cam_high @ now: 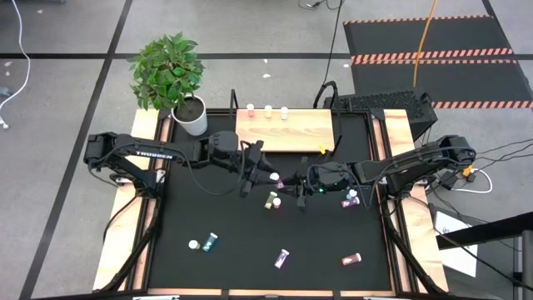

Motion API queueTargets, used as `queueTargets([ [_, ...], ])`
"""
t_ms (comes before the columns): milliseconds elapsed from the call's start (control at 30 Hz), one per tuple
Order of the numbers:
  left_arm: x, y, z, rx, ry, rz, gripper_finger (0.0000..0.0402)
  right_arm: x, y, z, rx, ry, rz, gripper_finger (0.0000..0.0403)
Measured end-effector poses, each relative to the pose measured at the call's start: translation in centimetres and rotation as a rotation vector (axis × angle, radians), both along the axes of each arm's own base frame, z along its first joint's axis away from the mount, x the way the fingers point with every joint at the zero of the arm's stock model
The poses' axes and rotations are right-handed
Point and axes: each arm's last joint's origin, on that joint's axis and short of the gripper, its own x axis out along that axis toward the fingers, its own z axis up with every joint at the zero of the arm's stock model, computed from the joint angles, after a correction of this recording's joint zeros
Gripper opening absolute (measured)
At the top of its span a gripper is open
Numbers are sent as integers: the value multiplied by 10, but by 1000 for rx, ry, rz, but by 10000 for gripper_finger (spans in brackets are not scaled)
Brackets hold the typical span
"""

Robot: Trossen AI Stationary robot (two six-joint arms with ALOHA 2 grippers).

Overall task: Pick and place medicine bottles onto shelf by color
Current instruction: Put the bottom right violet pill bottle on the shelf

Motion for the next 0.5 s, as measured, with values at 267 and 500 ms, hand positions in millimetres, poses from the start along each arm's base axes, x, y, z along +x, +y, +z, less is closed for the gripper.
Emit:
queueTargets([
  [267,0,2,0,-7,6,7,134,0,0,0,0,1,0,100],
  [500,0,2,-1,1,5,2,124,0,0,0,0,4,0,104],
])
